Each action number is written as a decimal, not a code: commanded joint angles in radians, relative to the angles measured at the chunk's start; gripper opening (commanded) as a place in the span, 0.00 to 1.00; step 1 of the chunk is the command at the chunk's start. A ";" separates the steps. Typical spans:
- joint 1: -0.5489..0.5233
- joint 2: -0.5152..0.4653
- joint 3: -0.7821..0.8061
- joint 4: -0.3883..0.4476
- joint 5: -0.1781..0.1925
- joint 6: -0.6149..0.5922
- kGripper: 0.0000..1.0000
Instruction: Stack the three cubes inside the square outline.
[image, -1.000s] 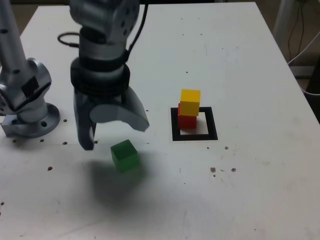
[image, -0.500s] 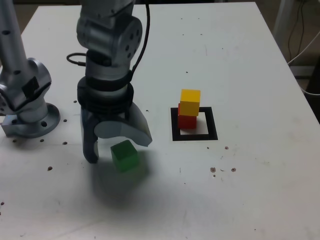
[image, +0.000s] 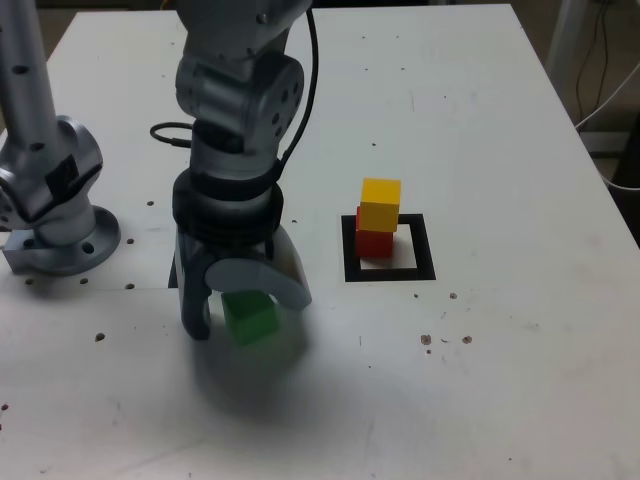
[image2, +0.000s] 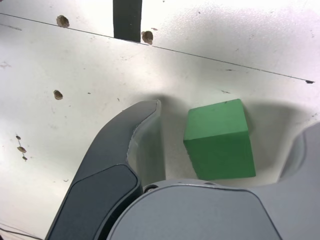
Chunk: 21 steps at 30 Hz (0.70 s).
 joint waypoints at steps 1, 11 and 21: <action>0.002 0.004 -0.003 -0.003 0.002 -0.005 0.81; 0.010 0.021 -0.006 -0.001 -0.001 0.003 0.64; 0.015 0.021 -0.011 -0.002 0.001 0.019 0.55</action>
